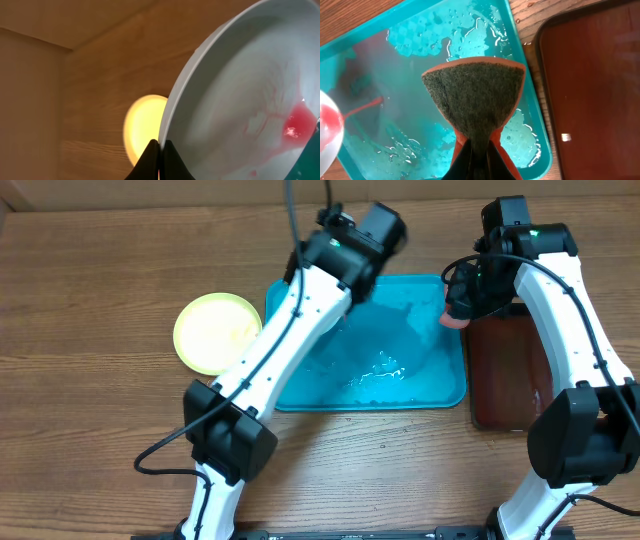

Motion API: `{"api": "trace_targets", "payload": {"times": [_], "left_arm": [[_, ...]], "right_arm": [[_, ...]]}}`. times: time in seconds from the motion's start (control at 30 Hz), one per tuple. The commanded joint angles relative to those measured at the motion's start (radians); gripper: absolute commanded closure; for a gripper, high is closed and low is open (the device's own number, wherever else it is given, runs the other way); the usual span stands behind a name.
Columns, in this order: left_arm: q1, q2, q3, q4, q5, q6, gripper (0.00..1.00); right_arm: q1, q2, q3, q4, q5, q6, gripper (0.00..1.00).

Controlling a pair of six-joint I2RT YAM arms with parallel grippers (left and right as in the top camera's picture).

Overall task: Clean dirty plates on tray and stack at the side
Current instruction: 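Lift the white plate with the left gripper and carry it left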

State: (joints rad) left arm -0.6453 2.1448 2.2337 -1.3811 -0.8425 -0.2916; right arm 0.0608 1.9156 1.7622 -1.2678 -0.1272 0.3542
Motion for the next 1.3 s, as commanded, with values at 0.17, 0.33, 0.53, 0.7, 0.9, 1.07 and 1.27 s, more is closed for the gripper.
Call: {"api": "trace_targets", "payload": {"times": [0.17,0.33,0.53,0.7,0.9,1.07,1.27], "left_arm": [[-0.045,-0.034,0.024,-0.087,-0.179,-0.18,0.96],[-0.045,-0.034,0.024,-0.172,-0.178,-0.328,0.96],[-0.057,-0.034,0.012,-0.193,-0.129,-0.399,0.96],[-0.076,-0.034,-0.045,-0.167,-0.075,-0.43,0.96],[-0.111,-0.034,-0.168,-0.102,-0.105,-0.462,0.96],[-0.14,-0.034,-0.228,-0.07,-0.238,-0.502,0.96],[-0.156,-0.034,-0.229,-0.058,-0.375,-0.502,0.96]], "right_arm": [[-0.053,-0.049,0.031,0.005,-0.009,-0.011,0.96],[-0.11,-0.055,0.033,-0.014,-0.009,-0.012,0.96],[-0.183,-0.058,0.033,-0.039,-0.008,-0.016,0.96],[-0.235,-0.058,0.033,-0.066,-0.009,-0.035,0.96],[-0.267,-0.058,0.032,-0.065,-0.008,-0.045,0.96],[-0.278,-0.058,0.032,-0.066,-0.008,-0.045,0.96],[-0.281,-0.058,0.032,-0.066,-0.005,-0.045,0.96]]}}
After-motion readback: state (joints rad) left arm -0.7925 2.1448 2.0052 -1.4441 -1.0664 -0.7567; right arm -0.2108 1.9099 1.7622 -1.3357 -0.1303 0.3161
